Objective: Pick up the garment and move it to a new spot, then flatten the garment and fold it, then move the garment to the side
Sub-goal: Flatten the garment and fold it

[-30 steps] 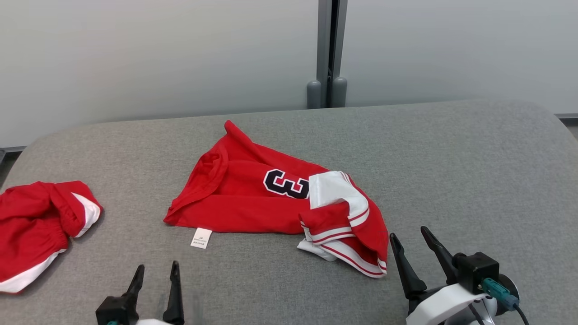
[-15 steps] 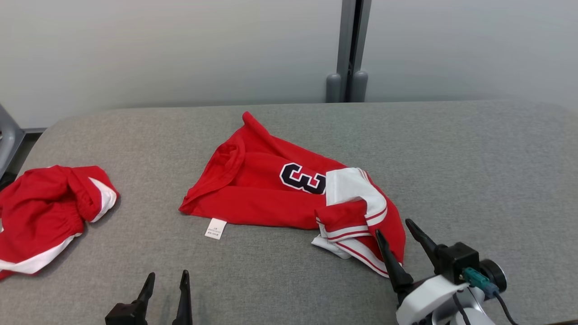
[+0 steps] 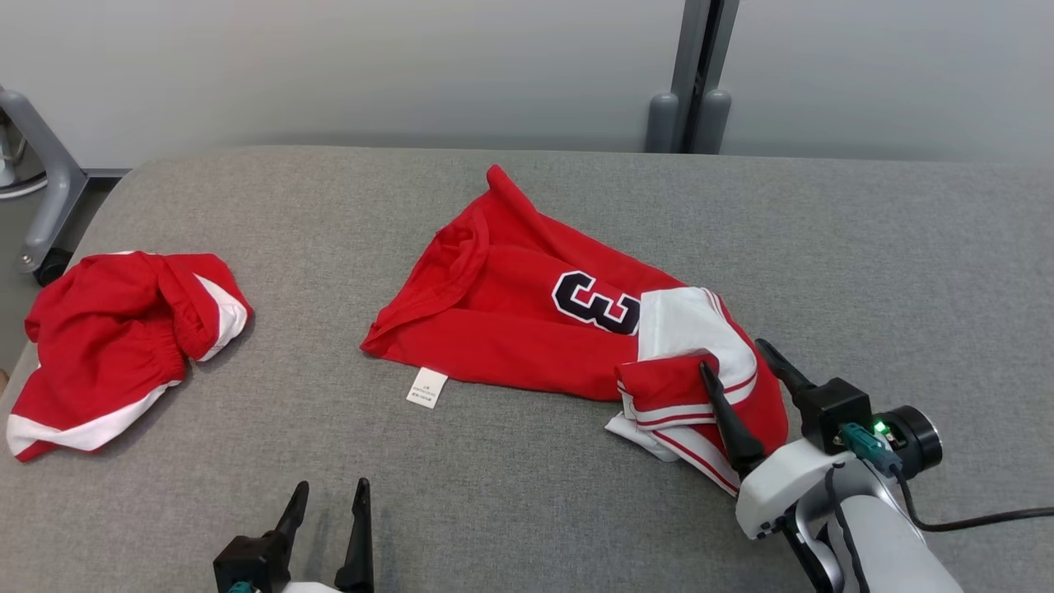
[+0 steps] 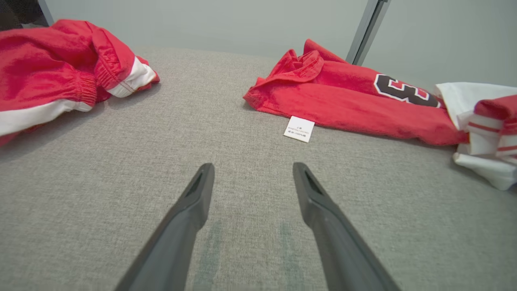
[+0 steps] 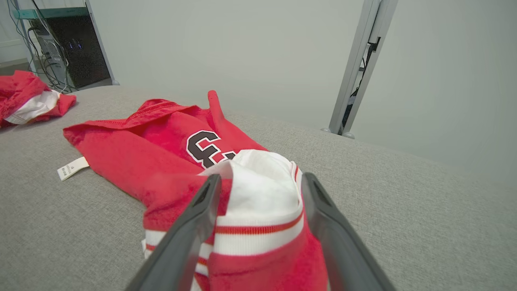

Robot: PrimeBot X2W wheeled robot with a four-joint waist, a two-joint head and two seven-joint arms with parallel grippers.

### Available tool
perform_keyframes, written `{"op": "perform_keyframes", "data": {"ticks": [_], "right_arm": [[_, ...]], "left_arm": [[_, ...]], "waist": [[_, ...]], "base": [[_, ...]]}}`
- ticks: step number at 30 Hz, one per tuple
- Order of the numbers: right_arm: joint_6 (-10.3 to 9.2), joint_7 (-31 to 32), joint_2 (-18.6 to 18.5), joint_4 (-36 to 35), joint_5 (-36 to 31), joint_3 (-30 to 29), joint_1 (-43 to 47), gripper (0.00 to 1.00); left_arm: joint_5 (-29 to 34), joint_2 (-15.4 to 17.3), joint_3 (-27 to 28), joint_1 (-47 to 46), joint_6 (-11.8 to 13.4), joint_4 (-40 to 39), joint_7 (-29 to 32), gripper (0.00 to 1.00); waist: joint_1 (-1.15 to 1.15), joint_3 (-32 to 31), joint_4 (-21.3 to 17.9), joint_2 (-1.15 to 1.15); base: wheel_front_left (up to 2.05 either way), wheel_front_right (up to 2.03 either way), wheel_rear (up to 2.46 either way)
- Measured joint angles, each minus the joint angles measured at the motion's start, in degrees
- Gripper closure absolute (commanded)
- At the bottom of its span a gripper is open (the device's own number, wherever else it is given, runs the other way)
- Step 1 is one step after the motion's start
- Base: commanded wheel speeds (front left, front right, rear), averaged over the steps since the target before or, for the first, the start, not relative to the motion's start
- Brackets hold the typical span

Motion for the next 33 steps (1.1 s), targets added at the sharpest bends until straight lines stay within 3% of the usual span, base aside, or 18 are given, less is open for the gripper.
{"op": "perform_keyframes", "data": {"ticks": [3, 4, 5, 7, 8, 15, 23, 24, 25, 28, 33], "right_arm": [[0.0, 0.0, -0.1, 1.5, -0.8, -1.1, -1.0, 0.0], [0.0, 0.0, -0.1, 1.6, -1.0, -1.4, -1.3, 0.04], [0.01, 0.0, -0.1, 1.6, -1.0, -1.8, -1.6, 0.42], [0.0, 0.0, -0.1, 2.0, -1.1, -2.5, -2.2, 0.75], [0.01, 0.0, -0.1, 2.7, -1.4, -2.6, -2.3, 1.0], [0.01, 0.0, -1.0, -0.5, 0.0, -7.5, -5.2, 1.0], [0.01, 0.0, -6.0, 1.9, 0.2, -17.4, -10.9, 1.0], [0.01, 0.0, -6.9, 3.2, -0.6, -18.1, -11.7, 0.78], [0.01, -0.1, -7.6, 5.3, -1.2, -19.4, -12.7, 0.0], [0.01, -0.1, -8.8, 9.9, -3.0, -24.1, -14.9, 0.0], [0.0, -0.2, -8.1, 9.6, -5.6, -30.7, -15.9, 0.0]], "left_arm": [[-0.6, 0.0, -0.5, -0.1, 0.1, 0.2, 0.0, 0.0], [-0.9, 0.0, -0.5, -0.2, 0.1, 0.2, 0.0, 0.0], [-1.0, 0.0, -0.6, -0.2, 0.1, 0.2, 0.0, 0.0], [-1.3, 0.0, -0.8, -0.6, 0.1, 0.2, 0.0, 0.0], [-1.5, 0.0, -0.9, -0.9, 0.2, 0.2, 0.0, 0.0], [-2.0, 0.0, -1.2, -2.3, 0.2, -0.3, 0.0, 0.0], [-1.5, 0.0, -1.4, -3.0, -0.4, 0.2, 0.0, 0.0], [-1.5, 0.0, -1.5, -3.5, -0.5, 0.3, 0.0, 0.0], [-1.4, 0.0, -1.5, -3.8, -0.6, 0.3, 0.0, 0.0], [-1.2, 0.0, -1.7, -4.5, -0.9, 0.9, 0.0, 0.0], [-0.5, 0.0, -2.2, -4.9, -1.0, 1.0, 0.0, 0.0]], "waist": [[0.0, 0.6, 0.3, 0.0], [0.0, 0.8, 0.4, 0.0], [0.0, 1.0, 0.4, 0.0], [0.0, 1.3, 0.4, 0.0], [0.0, 1.4, 0.4, 0.0], [0.0, 2.5, 0.3, 0.0], [0.0, 4.0, 0.4, 0.0], [0.0, 4.2, 0.5, 0.0], [0.0, 4.5, 0.7, 0.0], [0.0, 5.3, 1.0, 0.0], [0.0, 5.5, 0.7, 0.0]], "base": [[0.0, 0.0, 0.0], [0.0, 0.0, 0.0], [0.0, 0.0, 0.0], [0.0, 0.0, 0.0], [0.0, 0.0, 0.0], [0.0, 0.0, 0.0], [0.0, 0.0, 0.0], [0.0, 0.0, 0.0], [0.0, 0.0, 0.0], [0.0, 0.0, 0.0], [0.0, 0.0, 0.0]]}}
